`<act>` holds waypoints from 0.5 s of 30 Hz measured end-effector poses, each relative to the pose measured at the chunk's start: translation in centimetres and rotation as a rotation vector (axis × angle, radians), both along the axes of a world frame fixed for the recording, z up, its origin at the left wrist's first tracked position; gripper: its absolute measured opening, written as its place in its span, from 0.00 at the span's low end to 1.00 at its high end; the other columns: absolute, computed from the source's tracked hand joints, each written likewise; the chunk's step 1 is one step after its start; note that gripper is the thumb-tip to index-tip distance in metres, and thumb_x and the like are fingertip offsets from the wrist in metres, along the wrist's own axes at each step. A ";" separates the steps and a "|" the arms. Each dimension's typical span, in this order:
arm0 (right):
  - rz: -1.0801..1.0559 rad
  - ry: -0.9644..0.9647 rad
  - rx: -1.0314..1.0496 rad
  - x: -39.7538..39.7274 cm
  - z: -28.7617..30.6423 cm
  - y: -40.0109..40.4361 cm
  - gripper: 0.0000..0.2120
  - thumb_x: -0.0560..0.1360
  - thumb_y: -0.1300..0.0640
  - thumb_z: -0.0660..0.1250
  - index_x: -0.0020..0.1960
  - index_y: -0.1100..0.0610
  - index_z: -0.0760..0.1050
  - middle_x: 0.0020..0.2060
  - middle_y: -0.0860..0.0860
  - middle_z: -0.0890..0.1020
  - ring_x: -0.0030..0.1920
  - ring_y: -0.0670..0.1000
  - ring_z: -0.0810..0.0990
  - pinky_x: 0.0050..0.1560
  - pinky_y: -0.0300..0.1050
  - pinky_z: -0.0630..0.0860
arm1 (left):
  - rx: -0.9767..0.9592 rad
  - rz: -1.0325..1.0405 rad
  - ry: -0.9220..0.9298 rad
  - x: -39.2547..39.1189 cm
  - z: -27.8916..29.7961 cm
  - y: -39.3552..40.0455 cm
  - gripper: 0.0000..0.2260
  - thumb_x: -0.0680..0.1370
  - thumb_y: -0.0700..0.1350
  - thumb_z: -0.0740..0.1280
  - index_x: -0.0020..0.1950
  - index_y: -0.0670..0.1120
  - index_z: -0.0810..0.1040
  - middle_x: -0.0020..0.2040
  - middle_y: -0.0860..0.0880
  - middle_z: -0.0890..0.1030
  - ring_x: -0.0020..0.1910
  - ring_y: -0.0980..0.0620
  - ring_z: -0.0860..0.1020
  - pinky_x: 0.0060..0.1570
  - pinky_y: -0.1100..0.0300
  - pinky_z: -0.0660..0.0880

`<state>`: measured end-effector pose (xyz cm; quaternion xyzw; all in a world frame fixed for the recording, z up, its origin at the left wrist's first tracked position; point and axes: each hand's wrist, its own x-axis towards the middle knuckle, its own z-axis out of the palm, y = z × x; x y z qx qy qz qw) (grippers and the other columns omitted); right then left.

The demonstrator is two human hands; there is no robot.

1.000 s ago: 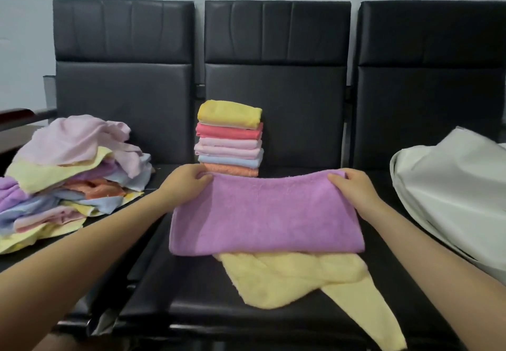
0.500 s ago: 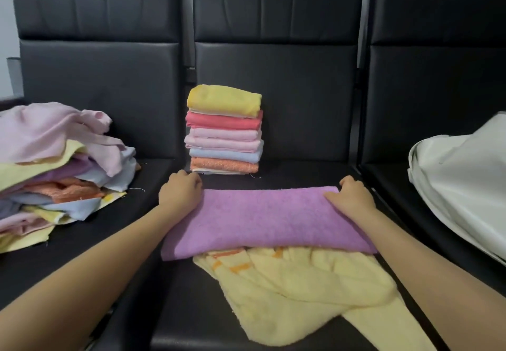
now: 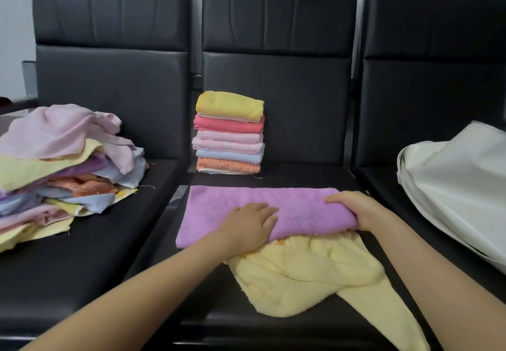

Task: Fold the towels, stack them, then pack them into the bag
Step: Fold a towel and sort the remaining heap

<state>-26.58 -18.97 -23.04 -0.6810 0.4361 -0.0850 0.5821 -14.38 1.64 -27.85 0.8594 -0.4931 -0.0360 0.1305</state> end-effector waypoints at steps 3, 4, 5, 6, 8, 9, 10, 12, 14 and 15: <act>-0.054 -0.129 0.001 1.8 1.4 1.4 0.11 0.77 0.57 0.67 0.56 0.63 0.75 0.42 0.57 0.78 0.41 0.55 0.78 0.51 0.50 0.76 | -0.144 0.041 0.141 0.5 0.0 -0.4 0.18 0.84 0.49 0.51 0.71 0.52 0.72 0.72 0.52 0.70 0.72 0.52 0.66 0.71 0.55 0.61; -0.055 -0.170 -0.024 2.5 1.9 2.0 0.12 0.77 0.57 0.66 0.57 0.63 0.75 0.44 0.57 0.79 0.43 0.55 0.79 0.51 0.50 0.76 | -0.237 0.089 0.240 0.8 0.0 -0.4 0.17 0.84 0.48 0.52 0.68 0.50 0.75 0.69 0.52 0.74 0.69 0.52 0.69 0.69 0.56 0.63; -0.036 -0.191 -0.054 3.1 2.5 2.8 0.13 0.78 0.56 0.66 0.58 0.63 0.75 0.45 0.57 0.79 0.45 0.55 0.79 0.51 0.50 0.76 | -0.344 0.156 0.358 1.2 0.0 -0.4 0.17 0.84 0.46 0.52 0.65 0.49 0.77 0.66 0.51 0.76 0.66 0.52 0.72 0.68 0.57 0.65; 0.010 -0.220 -0.074 3.6 3.0 3.7 0.12 0.78 0.56 0.66 0.58 0.62 0.76 0.44 0.55 0.79 0.44 0.54 0.79 0.50 0.49 0.77 | -0.453 0.224 0.488 1.4 0.1 -0.2 0.17 0.84 0.46 0.52 0.64 0.47 0.78 0.63 0.50 0.79 0.64 0.52 0.74 0.66 0.57 0.66; 0.171 -0.333 -0.016 4.3 3.2 5.6 0.10 0.78 0.57 0.66 0.57 0.61 0.77 0.41 0.53 0.79 0.39 0.50 0.79 0.42 0.45 0.77 | -0.611 0.323 0.759 1.9 0.6 0.1 0.19 0.85 0.50 0.50 0.63 0.46 0.77 0.55 0.48 0.83 0.59 0.52 0.77 0.62 0.58 0.67; 0.257 -0.361 0.051 4.4 3.1 6.6 0.09 0.79 0.56 0.66 0.55 0.60 0.77 0.40 0.53 0.79 0.37 0.49 0.79 0.38 0.42 0.77 | -0.647 0.356 0.871 2.2 0.9 0.2 0.20 0.84 0.53 0.49 0.63 0.47 0.76 0.52 0.48 0.84 0.59 0.51 0.77 0.62 0.58 0.67; 0.325 -0.366 0.105 4.4 2.9 7.5 0.09 0.79 0.55 0.65 0.53 0.60 0.77 0.39 0.54 0.80 0.35 0.49 0.80 0.35 0.40 0.77 | -0.660 0.383 0.951 2.4 1.0 0.2 0.21 0.84 0.57 0.49 0.63 0.48 0.76 0.53 0.48 0.84 0.59 0.51 0.77 0.65 0.56 0.66; 0.358 -0.362 0.131 4.4 2.3 8.3 0.11 0.80 0.55 0.65 0.54 0.63 0.77 0.37 0.57 0.81 0.34 0.51 0.81 0.34 0.39 0.78 | -0.637 0.409 0.978 2.7 1.1 0.1 0.21 0.82 0.59 0.54 0.66 0.48 0.74 0.62 0.48 0.79 0.63 0.50 0.74 0.67 0.56 0.65; 0.256 -0.381 0.053 4.5 1.6 8.0 0.08 0.79 0.58 0.66 0.53 0.63 0.78 0.38 0.58 0.81 0.35 0.52 0.81 0.37 0.40 0.79 | -0.611 0.400 0.919 2.6 1.1 -0.1 0.23 0.80 0.54 0.64 0.72 0.47 0.69 0.67 0.48 0.74 0.64 0.51 0.73 0.64 0.59 0.67; 0.197 -0.361 -0.051 4.5 1.1 7.4 0.06 0.78 0.59 0.66 0.51 0.61 0.79 0.38 0.56 0.81 0.37 0.52 0.81 0.40 0.41 0.80 | -0.609 0.391 0.908 2.5 1.2 -0.2 0.23 0.79 0.50 0.67 0.73 0.48 0.68 0.67 0.48 0.74 0.64 0.51 0.73 0.64 0.59 0.68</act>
